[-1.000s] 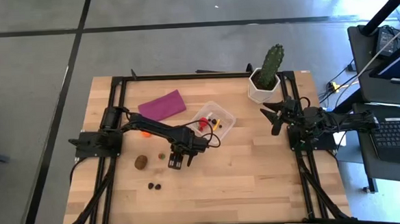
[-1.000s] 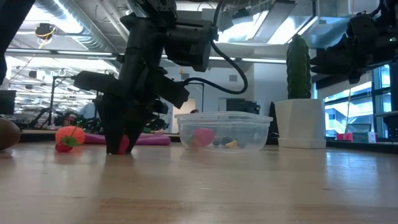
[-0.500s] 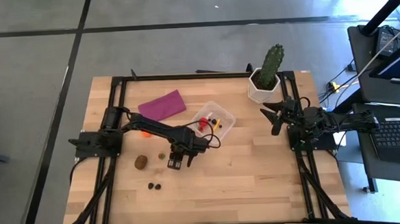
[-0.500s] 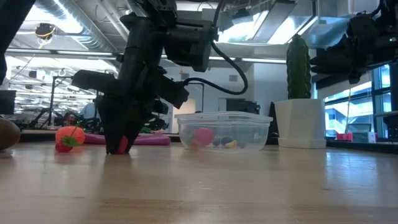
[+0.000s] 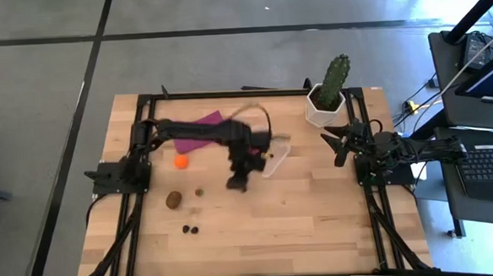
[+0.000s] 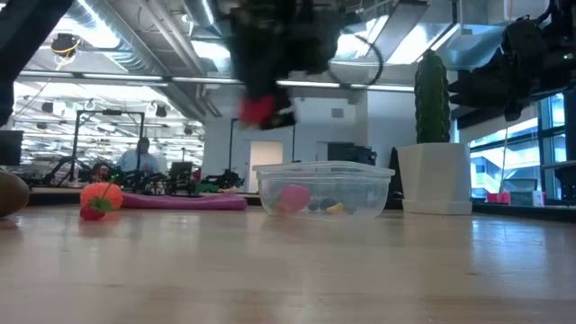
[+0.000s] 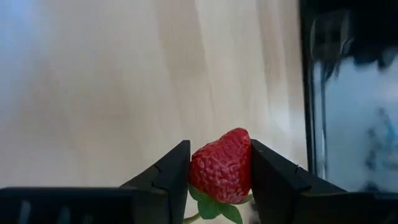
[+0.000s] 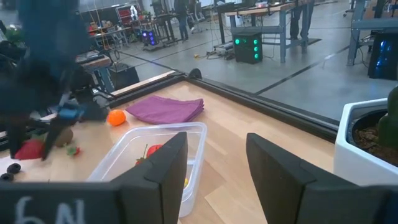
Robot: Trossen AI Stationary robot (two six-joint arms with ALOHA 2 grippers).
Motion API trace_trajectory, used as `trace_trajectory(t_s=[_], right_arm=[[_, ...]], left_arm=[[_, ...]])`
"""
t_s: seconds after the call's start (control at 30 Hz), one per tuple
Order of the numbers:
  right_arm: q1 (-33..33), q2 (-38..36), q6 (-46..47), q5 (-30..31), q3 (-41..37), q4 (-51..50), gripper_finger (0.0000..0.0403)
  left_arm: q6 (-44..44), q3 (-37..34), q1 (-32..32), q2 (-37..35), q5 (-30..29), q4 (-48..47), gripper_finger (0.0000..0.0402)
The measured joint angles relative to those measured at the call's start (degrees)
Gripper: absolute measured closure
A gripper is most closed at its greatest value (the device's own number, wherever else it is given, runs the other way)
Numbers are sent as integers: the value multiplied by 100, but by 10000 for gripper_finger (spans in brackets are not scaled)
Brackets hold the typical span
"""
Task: Pick and placing Produce into tupperware
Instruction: Put the right red strawberry into the transparent container
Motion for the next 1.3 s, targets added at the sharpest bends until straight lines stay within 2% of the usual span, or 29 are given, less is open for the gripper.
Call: trace_trajectory(t_s=[0.1, 0.23, 0.33, 0.43, 0.67, 0.87, 1.0, 1.1, 1.3], right_arm=[[1, 0, 0, 0, 0, 0, 234], [-1, 0, 1, 1, 0, 0, 234], [1, 0, 2, 0, 0, 2, 234], [0, 0, 4, 0, 0, 0, 234], [0, 0, 4, 0, 0, 0, 234], [-1, 0, 2, 1, 0, 7, 234], [-1, 0, 2, 2, 2, 9, 234], [0, 0, 2, 0, 0, 11, 234], [-1, 0, 2, 2, 0, 15, 234]], left_arm=[[-42, 431, 303, -10, -214, 1021, 271], [-383, 641, 521, -15, -1456, 2313, 275], [-452, 644, 547, -15, -2518, 2501, 270], [-621, 642, 541, 7, -3097, 2379, 267], [-1234, 144, 460, 9, -3652, 2808, 275], [-1650, -616, 386, 11, -3711, 3536, 264], [-1667, -1001, 385, 11, -3711, 3687, 270], [-1667, -1206, 388, 9, -3711, 3931, 271], [-1667, -1388, 385, 9, -3707, 4019, 248]])
